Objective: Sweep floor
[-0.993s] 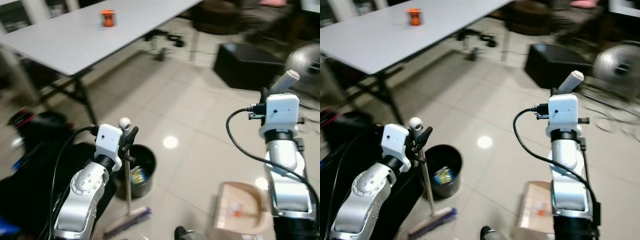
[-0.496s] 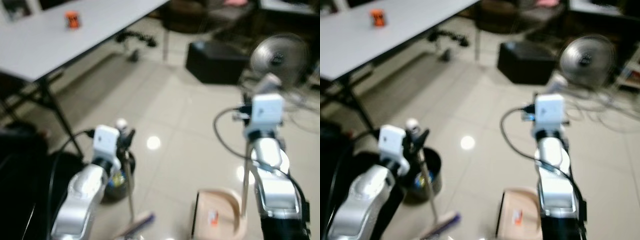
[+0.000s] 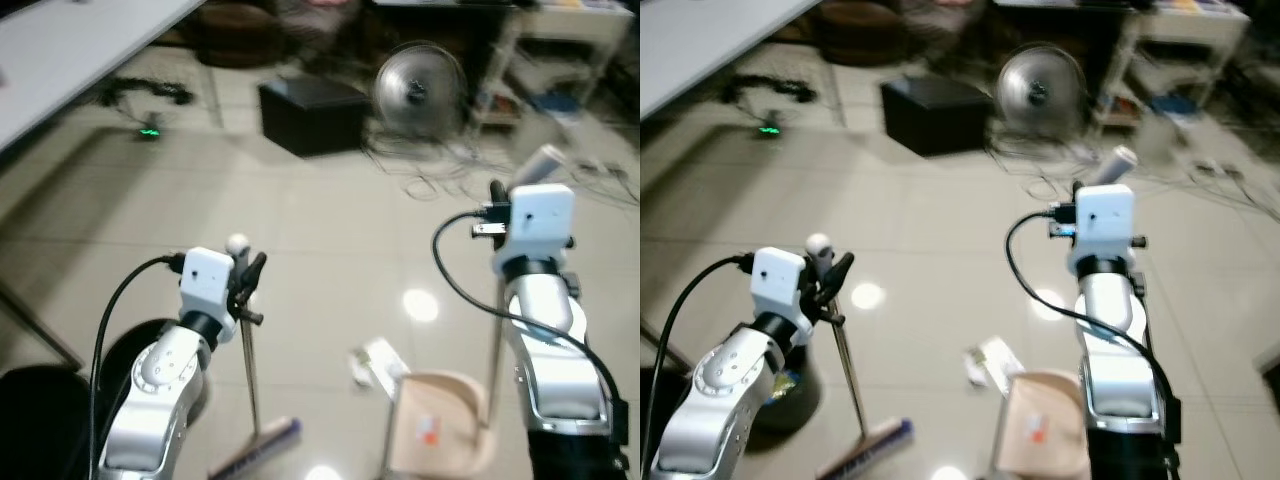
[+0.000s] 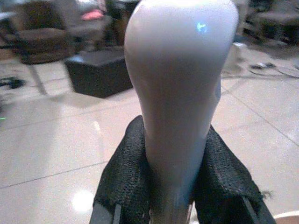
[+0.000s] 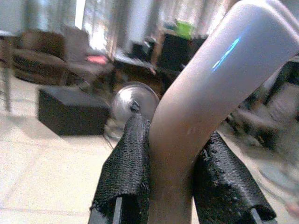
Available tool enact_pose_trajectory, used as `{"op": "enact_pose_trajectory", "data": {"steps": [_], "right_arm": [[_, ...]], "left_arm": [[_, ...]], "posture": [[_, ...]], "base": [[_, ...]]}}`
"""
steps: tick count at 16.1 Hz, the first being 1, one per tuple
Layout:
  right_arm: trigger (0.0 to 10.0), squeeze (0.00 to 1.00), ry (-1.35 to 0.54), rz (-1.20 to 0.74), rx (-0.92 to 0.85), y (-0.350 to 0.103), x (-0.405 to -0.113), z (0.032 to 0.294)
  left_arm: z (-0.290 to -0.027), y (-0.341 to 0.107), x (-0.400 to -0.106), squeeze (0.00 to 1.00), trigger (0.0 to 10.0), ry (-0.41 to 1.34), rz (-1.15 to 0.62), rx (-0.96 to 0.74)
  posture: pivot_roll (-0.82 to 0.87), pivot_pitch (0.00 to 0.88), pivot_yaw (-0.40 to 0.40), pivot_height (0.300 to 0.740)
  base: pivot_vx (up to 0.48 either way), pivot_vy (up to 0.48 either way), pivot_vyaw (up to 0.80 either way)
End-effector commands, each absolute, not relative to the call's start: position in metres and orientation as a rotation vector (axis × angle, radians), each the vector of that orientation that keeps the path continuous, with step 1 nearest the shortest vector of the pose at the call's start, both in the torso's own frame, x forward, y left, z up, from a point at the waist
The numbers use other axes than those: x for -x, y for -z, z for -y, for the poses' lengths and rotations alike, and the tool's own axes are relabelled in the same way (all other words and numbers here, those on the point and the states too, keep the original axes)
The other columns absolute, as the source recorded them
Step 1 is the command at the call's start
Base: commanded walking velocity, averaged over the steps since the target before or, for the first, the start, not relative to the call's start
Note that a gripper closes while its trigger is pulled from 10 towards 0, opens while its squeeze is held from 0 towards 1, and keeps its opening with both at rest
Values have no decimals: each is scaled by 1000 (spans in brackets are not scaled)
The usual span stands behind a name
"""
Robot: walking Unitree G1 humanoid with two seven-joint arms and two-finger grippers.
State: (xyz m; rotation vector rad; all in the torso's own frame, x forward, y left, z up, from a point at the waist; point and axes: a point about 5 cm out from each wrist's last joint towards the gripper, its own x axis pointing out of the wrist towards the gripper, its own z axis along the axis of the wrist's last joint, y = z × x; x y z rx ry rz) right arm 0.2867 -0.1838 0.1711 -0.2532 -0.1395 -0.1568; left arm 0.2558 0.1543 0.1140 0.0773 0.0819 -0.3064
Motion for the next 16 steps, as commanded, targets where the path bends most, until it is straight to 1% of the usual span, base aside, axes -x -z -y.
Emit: {"op": "enact_pose_trajectory", "data": {"steps": [1, 5, 10, 11, 16], "right_arm": [[10000, 0, 152, 183, 258, -183, -288, 182], [10000, 0, 141, 184, 260, -185, -289, 180], [10000, 0, 145, 184, 295, -184, -290, 185], [10000, 0, 145, 172, 328, -183, -293, 188], [10000, 0, 103, 196, 284, -189, -300, 187]], "left_arm": [[-156, -122, -258, 0, 10000, 305, -50, -79], [-158, -124, -260, 0, 10000, 289, -45, -57], [-158, -126, -259, 0, 10000, 288, -30, -56], [-158, -127, -259, 0, 10000, 284, -29, -54], [-156, -130, -262, 0, 10000, 274, -20, -55]], "posture": [[33, 7, -11, 740], [37, 5, -14, 740], [35, 8, -9, 740], [36, 11, -6, 740], [39, 21, -4, 740]], "base": [[0, 0, -800], [0, 0, -800], [0, 0, -800], [0, -304, 0], [0, -414, 0]]}}
